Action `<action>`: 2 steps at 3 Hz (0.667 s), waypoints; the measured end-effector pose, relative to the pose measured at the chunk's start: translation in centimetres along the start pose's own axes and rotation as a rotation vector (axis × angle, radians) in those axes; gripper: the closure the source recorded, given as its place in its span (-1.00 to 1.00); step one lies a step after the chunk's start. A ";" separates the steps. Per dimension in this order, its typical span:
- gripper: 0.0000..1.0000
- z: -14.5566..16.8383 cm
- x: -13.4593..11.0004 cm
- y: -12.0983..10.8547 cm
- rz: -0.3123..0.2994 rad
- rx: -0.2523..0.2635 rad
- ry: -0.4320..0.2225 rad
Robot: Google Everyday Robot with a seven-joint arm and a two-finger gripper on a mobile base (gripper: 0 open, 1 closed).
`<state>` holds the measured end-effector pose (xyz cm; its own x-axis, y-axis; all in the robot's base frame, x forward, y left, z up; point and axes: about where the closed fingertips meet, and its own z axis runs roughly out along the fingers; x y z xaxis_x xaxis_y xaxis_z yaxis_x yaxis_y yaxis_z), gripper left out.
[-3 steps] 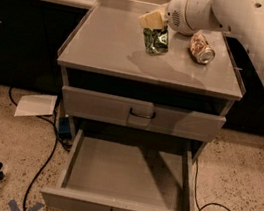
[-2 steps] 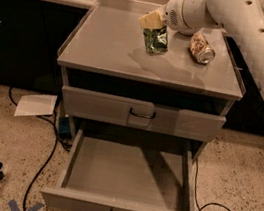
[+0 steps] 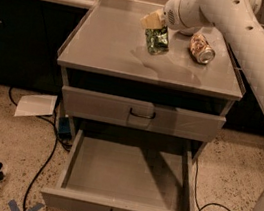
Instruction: Pick green can from middle drawer and place on counter
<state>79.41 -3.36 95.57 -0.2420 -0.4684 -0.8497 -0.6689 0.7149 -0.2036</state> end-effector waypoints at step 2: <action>1.00 0.9 1.6 -0.9 0.026 0.075 0.055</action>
Offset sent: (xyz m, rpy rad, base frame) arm 0.0120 -0.0192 -0.0229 -0.0574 0.0337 -0.1528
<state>80.28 -4.28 93.98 -0.2986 -0.4755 -0.8275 -0.6078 0.7632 -0.2192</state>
